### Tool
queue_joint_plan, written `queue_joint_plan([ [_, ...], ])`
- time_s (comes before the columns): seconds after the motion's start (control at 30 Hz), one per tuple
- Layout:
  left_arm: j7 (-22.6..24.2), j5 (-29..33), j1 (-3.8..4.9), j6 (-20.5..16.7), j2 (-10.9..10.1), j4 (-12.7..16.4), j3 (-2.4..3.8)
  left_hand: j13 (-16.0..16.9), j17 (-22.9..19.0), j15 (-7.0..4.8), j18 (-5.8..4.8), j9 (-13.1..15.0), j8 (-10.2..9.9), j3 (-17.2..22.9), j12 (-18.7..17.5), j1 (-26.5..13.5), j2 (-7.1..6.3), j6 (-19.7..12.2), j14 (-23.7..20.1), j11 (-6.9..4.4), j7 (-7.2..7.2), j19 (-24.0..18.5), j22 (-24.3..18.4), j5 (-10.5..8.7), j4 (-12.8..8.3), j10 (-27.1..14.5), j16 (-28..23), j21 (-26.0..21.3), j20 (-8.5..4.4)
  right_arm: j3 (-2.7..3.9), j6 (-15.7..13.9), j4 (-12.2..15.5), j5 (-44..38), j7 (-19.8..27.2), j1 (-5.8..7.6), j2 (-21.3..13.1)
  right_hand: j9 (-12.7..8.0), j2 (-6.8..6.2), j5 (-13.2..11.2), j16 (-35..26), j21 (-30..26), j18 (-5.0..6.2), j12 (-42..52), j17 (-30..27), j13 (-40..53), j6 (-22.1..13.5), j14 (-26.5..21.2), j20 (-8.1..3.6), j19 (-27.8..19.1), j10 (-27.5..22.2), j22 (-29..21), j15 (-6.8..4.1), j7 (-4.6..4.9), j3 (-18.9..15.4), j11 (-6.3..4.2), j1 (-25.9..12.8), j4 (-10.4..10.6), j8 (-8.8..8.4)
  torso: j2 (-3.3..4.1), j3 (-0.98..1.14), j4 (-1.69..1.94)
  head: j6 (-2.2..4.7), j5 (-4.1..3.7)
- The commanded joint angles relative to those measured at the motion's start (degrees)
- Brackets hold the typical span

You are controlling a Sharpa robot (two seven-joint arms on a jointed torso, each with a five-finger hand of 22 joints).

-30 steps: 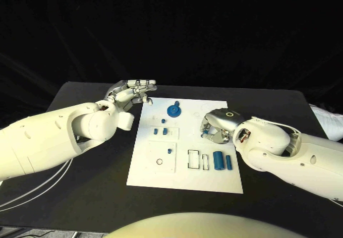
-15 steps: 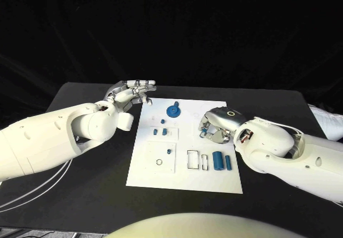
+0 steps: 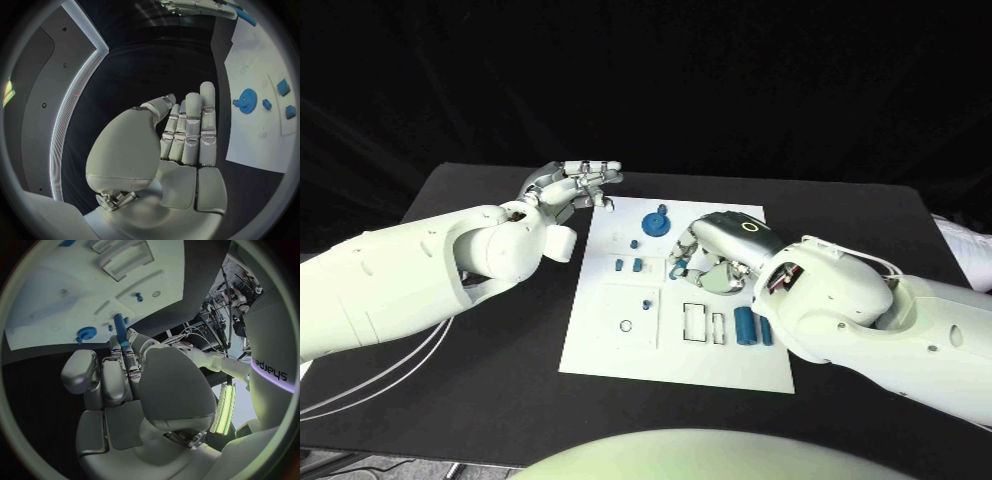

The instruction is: Assemble the parts on the task board

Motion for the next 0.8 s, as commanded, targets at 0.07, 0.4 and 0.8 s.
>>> queue_joint_plan([
  [0.07, 0.2, -0.1, 0.0, 1.2, 0.5, 0.0, 0.04, -0.1, -0.1, 0.15, 1.06, 0.0, 0.3, -0.1, 0.2, -0.5, 0.07, -0.4, -0.4, 0.0, -0.02, -0.5, 0.1, 0.03, 0.0, -0.2, 0.2, -0.3, 0.03, -0.08, -0.7, 0.0, 1.5, 1.5, -1.36, 3.0, 0.1, 0.86, 0.2, 0.2, 0.0, -0.21, -0.2, -0.1, 1.3, -0.3, 2.0, -0.33, -0.2, 2.8, -0.2, -0.42, 0.18, 1.5, -2.64, 1.3, -1.7, -0.17, 0.06, 0.04, 0.09, -0.5, 1.16],
  [0.4, 0.1, -0.1, 0.0, 1.4, 1.1, -0.1, 0.04, -0.1, -0.1, 0.13, 1.08, 0.0, 0.4, -0.1, 0.3, -0.4, 0.2, -0.5, -0.4, -0.01, -0.03, -0.5, 0.1, -0.01, -0.1, -0.3, 0.3, -0.3, 0.04, -1.1, 0.5, -3.0, 1.1, 3.0, -3.54, 8.8, 0.1, 0.95, 0.3, 0.2, -0.1, -0.19, -0.4, -0.1, 1.4, -0.4, 2.0, -0.28, -0.2, 2.7, -0.3, -0.36, 0.25, 1.8, -2.58, 1.4, -2.1, -0.27, 0.08, -0.09, 0.02, -0.92, 1.94],
  [0.8, 0.0, -0.1, -0.01, 1.6, 1.4, -0.2, 0.04, -0.1, -0.1, 0.13, 1.08, 0.0, 0.4, -0.1, 0.3, -0.4, 0.2, -0.5, -0.4, -0.01, -0.03, -0.5, 0.1, -0.01, -0.1, -0.3, 0.3, -0.3, 0.04, -1.9, 2.0, -7.0, -0.2, 3.0, -6.02, 11.7, 0.1, 1.01, 0.4, 0.2, -0.1, -0.18, -0.4, -0.1, 1.4, -0.5, 2.0, -0.25, -0.3, 2.7, -0.4, -0.32, 0.31, 2.0, -2.52, 1.4, -2.3, -0.32, 0.02, 0.0, -0.02, -1.14, 1.95],
])
